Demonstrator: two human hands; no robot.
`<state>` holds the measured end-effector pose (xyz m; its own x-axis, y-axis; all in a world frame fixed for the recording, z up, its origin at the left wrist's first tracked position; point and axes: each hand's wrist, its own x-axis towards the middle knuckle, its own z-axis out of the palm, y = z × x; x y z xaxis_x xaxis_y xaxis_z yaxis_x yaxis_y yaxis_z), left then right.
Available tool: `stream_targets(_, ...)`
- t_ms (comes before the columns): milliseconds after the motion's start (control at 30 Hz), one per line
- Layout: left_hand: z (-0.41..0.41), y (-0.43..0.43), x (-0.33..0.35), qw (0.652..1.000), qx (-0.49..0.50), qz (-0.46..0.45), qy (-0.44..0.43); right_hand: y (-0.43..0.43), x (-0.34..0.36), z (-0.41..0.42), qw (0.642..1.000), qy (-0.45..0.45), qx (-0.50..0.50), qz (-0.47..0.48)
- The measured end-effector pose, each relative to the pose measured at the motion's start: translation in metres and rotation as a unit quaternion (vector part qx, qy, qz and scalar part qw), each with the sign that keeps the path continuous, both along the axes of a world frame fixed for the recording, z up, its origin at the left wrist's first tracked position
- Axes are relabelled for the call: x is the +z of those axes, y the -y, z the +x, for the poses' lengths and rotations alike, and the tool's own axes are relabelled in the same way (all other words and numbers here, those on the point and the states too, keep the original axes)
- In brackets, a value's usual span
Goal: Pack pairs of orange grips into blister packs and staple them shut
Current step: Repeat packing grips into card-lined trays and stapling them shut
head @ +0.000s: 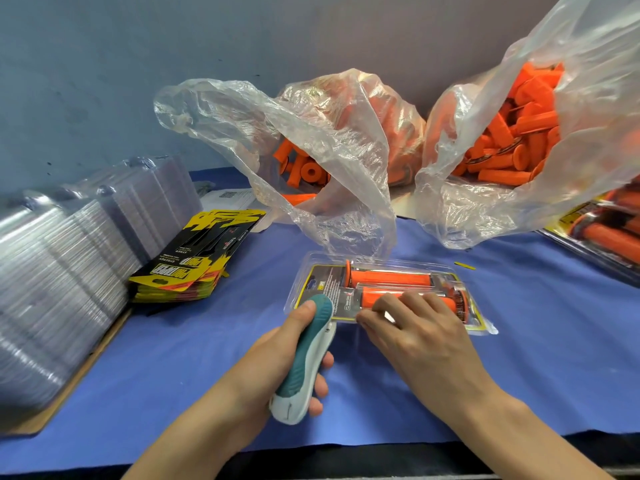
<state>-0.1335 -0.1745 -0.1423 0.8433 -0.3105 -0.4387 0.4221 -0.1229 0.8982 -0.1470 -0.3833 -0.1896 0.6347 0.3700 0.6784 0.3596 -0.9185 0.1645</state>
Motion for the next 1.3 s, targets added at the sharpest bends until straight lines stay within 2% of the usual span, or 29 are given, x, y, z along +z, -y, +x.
stream_targets(300,0.009,0.014,0.005,0.996,0.031,-0.072,-0.045,-0.003,0.002,-0.002,1.000,0.008,0.003,0.000)
stream_targets(833,0.012,0.015,-0.011,0.996,0.062,-0.049,-0.037,-0.006,-0.002,-0.002,1.000,0.023,0.009,-0.019)
stream_targets(933,0.011,0.016,-0.013,0.994,0.066,-0.068,-0.052,-0.011,-0.005,0.002,0.999,0.033,0.008,0.015)
stream_targets(1000,0.009,0.017,-0.015,0.994,0.062,-0.073,-0.055,-0.019,-0.008,0.006,1.000,0.015,-0.004,0.024)
stream_targets(1100,0.007,0.020,-0.017,0.995,0.049,-0.074,-0.053,-0.028,-0.009,0.010,1.000,-0.026,0.001,-0.016)
stream_targets(1300,0.007,0.022,-0.014,0.997,0.040,-0.058,-0.039,-0.033,-0.005,0.015,0.999,-0.030,0.002,-0.015)
